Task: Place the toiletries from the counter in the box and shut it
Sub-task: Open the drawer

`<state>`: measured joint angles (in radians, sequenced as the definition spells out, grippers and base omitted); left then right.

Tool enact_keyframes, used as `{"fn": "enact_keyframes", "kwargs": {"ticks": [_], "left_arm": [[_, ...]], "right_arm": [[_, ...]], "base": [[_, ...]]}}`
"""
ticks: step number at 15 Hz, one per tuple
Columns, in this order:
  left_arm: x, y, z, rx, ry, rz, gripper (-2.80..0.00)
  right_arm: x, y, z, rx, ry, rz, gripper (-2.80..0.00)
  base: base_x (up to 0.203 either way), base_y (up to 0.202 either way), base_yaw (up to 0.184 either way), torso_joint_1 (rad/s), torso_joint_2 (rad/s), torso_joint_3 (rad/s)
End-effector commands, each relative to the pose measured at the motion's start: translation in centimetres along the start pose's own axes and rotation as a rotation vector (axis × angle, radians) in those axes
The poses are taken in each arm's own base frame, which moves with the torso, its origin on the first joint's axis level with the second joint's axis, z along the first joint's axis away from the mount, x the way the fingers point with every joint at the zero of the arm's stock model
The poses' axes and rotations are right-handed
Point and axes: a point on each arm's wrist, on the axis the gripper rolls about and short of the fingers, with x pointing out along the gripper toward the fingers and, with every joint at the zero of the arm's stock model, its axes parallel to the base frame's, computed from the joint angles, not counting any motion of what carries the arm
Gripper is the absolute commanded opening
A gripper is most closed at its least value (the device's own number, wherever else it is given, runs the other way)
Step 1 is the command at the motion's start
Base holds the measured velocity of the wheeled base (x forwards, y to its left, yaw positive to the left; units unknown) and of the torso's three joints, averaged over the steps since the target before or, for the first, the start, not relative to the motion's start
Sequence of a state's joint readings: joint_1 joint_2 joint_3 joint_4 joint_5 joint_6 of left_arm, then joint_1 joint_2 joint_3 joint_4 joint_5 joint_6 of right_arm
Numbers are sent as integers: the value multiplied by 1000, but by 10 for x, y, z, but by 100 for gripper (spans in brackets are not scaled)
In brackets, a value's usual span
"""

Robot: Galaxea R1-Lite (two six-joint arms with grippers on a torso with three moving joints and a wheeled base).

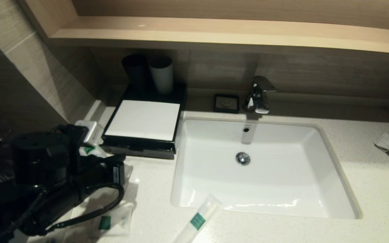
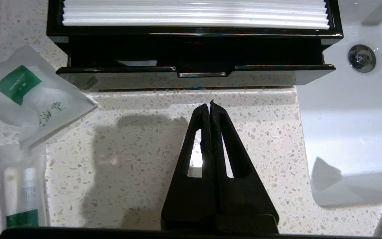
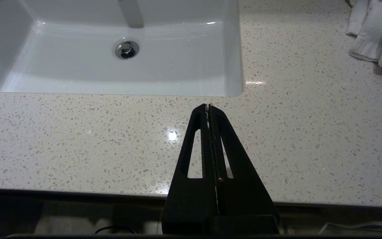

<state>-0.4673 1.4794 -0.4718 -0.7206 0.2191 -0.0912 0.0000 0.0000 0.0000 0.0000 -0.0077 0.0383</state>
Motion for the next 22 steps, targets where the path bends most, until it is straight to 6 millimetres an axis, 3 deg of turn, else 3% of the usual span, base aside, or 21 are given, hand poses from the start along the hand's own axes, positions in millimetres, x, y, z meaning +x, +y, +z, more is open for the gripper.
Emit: {"fn": "enact_keyframes", "kwargs": {"ticks": [1,9,22], "left_arm": [[11,-4,-4,-13,27,-3,-280],[30,-13,-8,-40,57,32,-280],[39,-15,-3,-76,30,35,-280]], "right_arm": [[0,0,0,0,0,0,-280],[0,0,0,0,0,0,-280],[0,0,0,0,0,0,-280]], "base": [[0,0,0,0,0,0],[0,0,0,0,0,0],[0,0,0,0,0,0]]}}
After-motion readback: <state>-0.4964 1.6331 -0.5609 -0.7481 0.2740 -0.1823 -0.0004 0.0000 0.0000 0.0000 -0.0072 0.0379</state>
